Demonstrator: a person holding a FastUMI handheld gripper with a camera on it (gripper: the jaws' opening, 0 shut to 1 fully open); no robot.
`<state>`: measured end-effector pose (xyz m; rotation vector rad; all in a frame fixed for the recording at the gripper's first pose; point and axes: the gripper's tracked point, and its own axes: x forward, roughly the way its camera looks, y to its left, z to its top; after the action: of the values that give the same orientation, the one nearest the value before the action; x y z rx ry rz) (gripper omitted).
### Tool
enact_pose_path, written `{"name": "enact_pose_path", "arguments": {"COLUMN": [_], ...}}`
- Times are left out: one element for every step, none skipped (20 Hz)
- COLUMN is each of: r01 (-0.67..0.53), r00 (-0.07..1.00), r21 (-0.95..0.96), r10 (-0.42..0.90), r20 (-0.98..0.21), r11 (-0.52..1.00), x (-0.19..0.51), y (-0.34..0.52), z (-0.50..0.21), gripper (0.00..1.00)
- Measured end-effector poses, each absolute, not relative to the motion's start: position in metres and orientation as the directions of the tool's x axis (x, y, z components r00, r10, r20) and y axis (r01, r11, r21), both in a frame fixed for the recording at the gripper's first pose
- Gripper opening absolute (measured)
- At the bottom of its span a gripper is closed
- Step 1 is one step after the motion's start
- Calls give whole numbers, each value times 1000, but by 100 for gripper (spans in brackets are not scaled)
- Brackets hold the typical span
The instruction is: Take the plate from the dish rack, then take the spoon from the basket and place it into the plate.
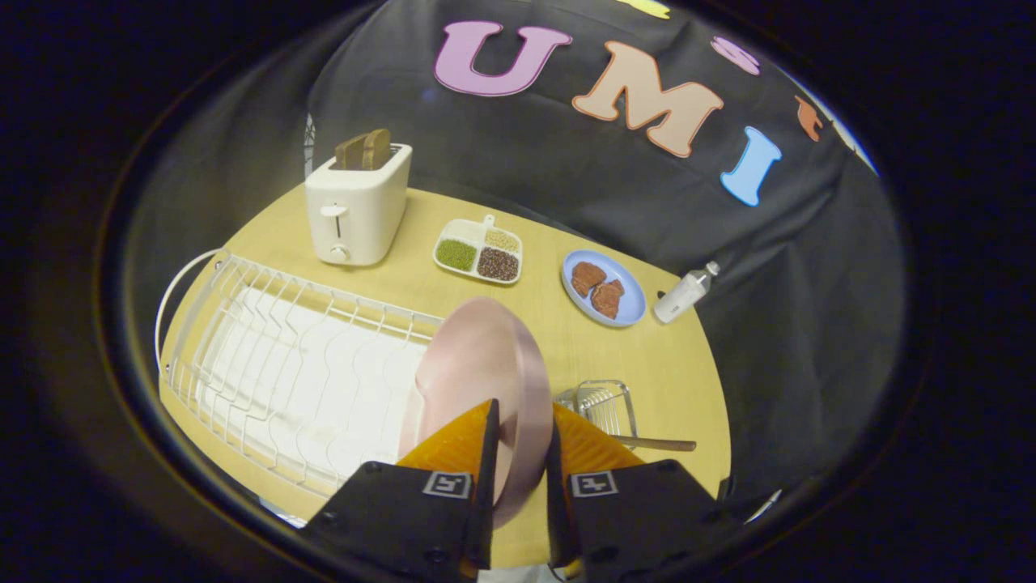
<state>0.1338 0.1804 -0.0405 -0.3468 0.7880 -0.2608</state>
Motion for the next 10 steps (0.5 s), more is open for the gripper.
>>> {"name": "enact_pose_path", "arguments": {"r01": [95,98,104,109,112,116,115,112,114,129], "r00": [689,701,713,728,733,739,747,757,773,795], "r21": [-403,-413,-425,-435,-430,-432,-436,-438,-438,-453], "r10": [-352,-358,-365,-370,-366,-368,-367,-362,-356,-366], "r20": [-633,-617,-598,-578,-573,-564,-554,-544,-524,-484], "r11": [910,905,899,894,896,894,893,892,892,882], "x": [136,138,139,142,142,142,143,145,147,149], "y": [179,179,179,180,182,184,187,191,196,194], "z": [-37,-30,-24,-17,-17,-14,-12,-7,0,11], "gripper": [30,30,30,29,29,29,29,29,29,29]}}
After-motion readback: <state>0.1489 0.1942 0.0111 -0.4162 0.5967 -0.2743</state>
